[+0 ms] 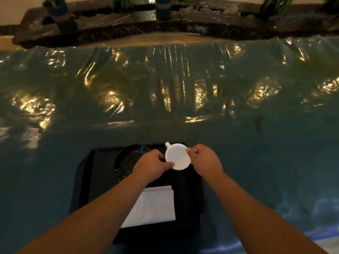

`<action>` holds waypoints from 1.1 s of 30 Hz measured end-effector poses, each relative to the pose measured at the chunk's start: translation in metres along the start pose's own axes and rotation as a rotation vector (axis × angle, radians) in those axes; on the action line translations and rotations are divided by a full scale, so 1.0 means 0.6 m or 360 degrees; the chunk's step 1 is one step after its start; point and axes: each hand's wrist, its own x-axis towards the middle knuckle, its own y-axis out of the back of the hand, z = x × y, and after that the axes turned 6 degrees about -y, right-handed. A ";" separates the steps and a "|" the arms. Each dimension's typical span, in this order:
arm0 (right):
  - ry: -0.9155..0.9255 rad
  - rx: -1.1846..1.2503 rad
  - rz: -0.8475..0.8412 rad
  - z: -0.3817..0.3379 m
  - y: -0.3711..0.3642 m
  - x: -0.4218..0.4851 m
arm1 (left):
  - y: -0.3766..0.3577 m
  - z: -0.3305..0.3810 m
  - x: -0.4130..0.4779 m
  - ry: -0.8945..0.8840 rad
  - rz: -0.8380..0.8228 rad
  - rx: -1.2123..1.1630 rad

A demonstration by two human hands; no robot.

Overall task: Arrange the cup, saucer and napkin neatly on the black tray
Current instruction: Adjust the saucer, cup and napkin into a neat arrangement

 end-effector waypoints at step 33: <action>-0.0236 0.0097 -0.0191 -0.003 0.017 -0.030 | 0.022 0.017 0.016 -0.0124 0.0097 0.0433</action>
